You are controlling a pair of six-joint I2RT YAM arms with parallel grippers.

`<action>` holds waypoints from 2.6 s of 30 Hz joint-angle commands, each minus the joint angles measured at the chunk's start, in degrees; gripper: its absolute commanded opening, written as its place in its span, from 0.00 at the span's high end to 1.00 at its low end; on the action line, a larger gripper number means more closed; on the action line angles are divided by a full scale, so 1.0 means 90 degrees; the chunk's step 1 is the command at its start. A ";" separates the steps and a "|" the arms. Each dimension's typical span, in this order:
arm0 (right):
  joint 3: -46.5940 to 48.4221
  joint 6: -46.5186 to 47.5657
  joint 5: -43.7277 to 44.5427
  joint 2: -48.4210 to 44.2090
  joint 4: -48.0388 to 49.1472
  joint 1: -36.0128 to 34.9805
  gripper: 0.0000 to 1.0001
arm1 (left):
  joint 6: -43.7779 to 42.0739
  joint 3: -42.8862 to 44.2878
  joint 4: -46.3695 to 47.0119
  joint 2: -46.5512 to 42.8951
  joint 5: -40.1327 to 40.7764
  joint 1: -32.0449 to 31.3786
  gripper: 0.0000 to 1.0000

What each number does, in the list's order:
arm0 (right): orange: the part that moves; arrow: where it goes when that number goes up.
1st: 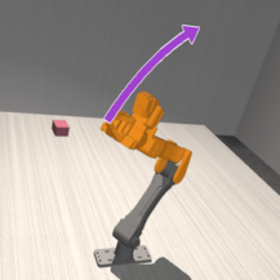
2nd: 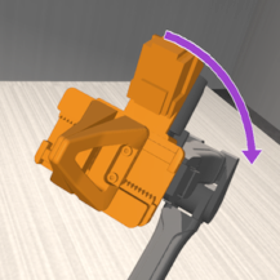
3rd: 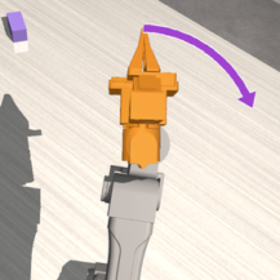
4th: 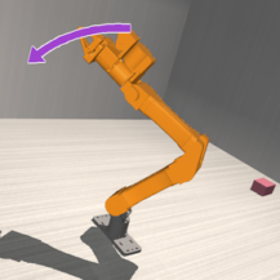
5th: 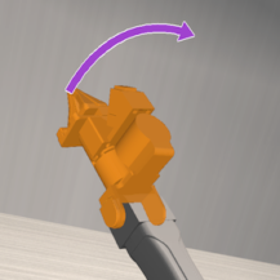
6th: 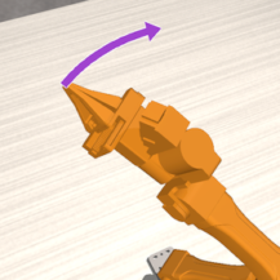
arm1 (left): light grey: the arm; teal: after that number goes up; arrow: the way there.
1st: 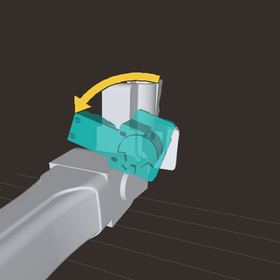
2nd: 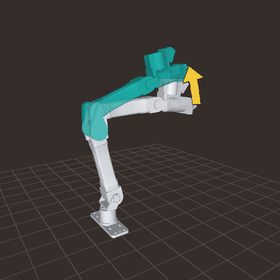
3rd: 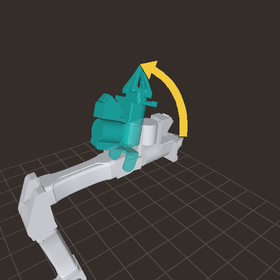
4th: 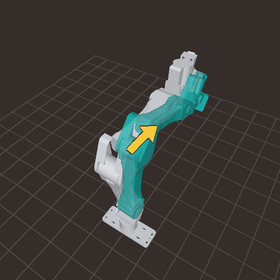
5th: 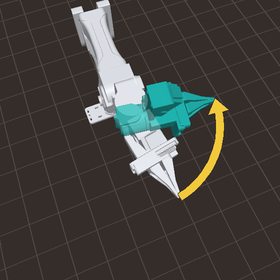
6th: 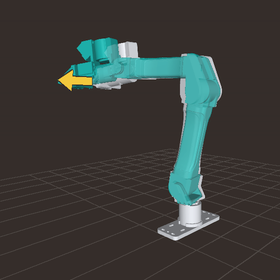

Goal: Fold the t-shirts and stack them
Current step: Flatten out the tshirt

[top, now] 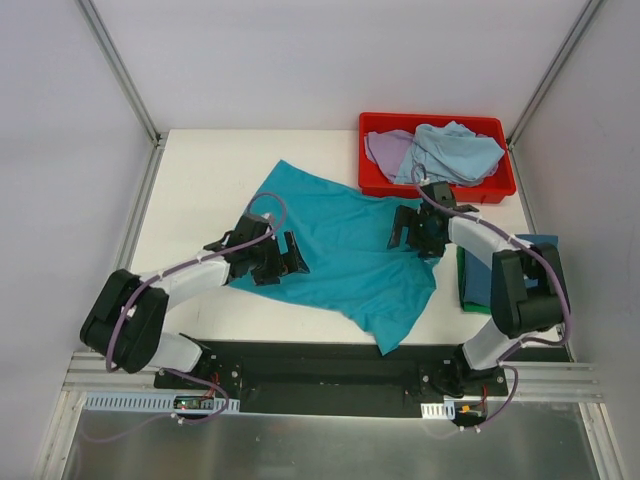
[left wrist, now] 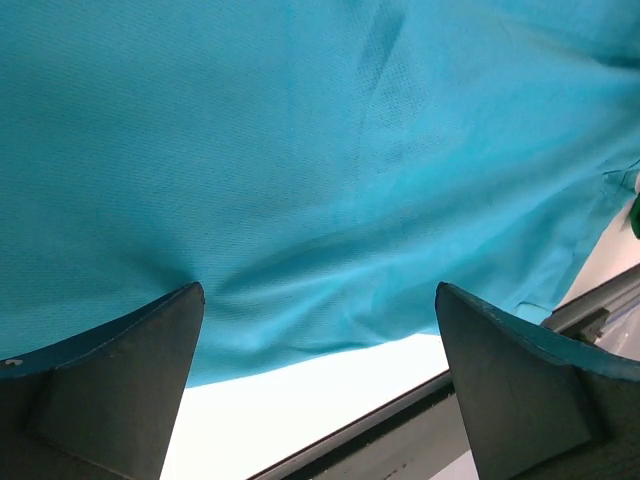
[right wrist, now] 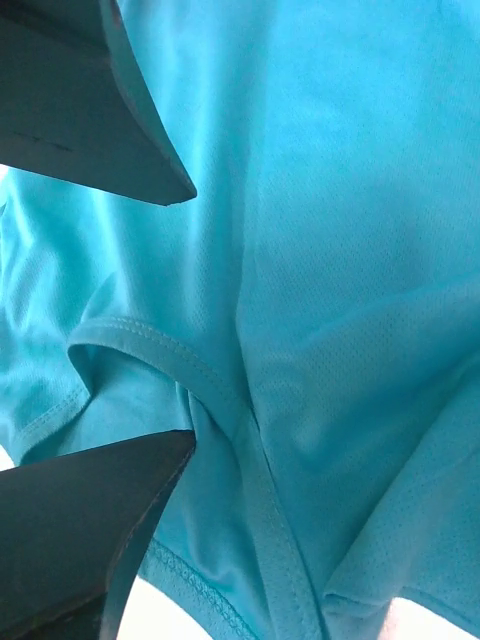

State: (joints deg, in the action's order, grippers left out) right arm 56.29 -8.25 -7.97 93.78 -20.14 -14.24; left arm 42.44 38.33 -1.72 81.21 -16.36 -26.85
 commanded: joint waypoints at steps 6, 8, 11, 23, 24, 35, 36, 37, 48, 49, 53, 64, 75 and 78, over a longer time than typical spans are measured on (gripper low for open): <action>-0.0735 0.0312 0.0212 -0.2145 -0.1091 -0.0321 0.04 | 0.0528 -0.0508 -0.0902 -0.1747 0.2245 0.0053 0.01; -0.1126 0.0127 -0.0060 -0.2702 -0.1257 -0.0779 0.04 | 0.0617 -0.0586 -0.0913 -0.1923 0.2433 0.0190 0.01; -0.1614 -0.0039 -0.0656 -0.3367 -0.1054 -0.1949 0.04 | 0.0598 -0.0577 -0.0903 -0.1875 0.2268 0.0492 0.01; -0.1832 -0.0353 -0.0978 -0.2501 -0.0781 -0.4149 0.01 | 0.0627 -0.0430 -0.0903 -0.0791 0.1662 0.0786 0.01; -0.1744 -0.0304 -0.1028 -0.2374 -0.0789 -0.4276 0.01 | 0.0627 -0.0411 -0.0893 -0.0743 0.1642 0.0786 0.01; -0.1460 -0.0294 -0.2337 -0.2147 -0.0126 -0.5039 0.01 | 0.0578 -0.0430 -0.0893 -0.0771 0.1720 0.0825 0.01; -0.1479 -0.0255 -0.2328 -0.2293 -0.0067 -0.5039 0.01 | 0.0588 -0.0430 -0.0893 -0.0752 0.1720 0.0835 0.01; -0.1499 -0.0226 -0.2337 -0.2440 0.0020 -0.5039 0.01 | 0.0588 -0.0430 -0.0893 -0.0761 0.1730 0.0835 0.01; -0.1928 -0.0900 0.0416 -0.2852 -0.1336 -0.4678 0.08 | 0.0529 -0.0401 -0.0903 -0.0713 0.1691 0.0884 0.01; -0.1977 -0.0929 0.0455 -0.2745 -0.1307 -0.4678 0.11 | 0.0539 -0.0391 -0.0903 -0.0693 0.1662 0.0884 0.01; -0.2104 -0.1212 0.0485 -0.2170 -0.1307 -0.4473 0.13 | 0.0529 -0.0333 -0.0903 -0.0615 0.1564 0.0884 0.01; -0.1686 -0.0228 0.0846 -0.1153 -0.0693 -0.2112 0.04 | 0.0578 -0.0177 -0.0796 -0.0381 0.1378 0.0874 0.01; -0.0415 0.0624 0.1091 -0.1629 -0.1462 -0.0732 0.02 | 0.0509 0.0507 -0.0620 -0.0077 0.1173 0.0777 0.01; -0.0910 0.0507 0.0673 -0.2409 -0.1570 -0.0897 0.02 | 0.0509 0.0274 -0.0630 -0.0526 0.1232 0.0737 0.01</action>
State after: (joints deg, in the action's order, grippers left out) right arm 49.60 -5.54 0.08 81.80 -29.52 -20.64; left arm 47.33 41.01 -7.44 80.95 -5.45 -19.55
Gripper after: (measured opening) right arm 0.976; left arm 0.990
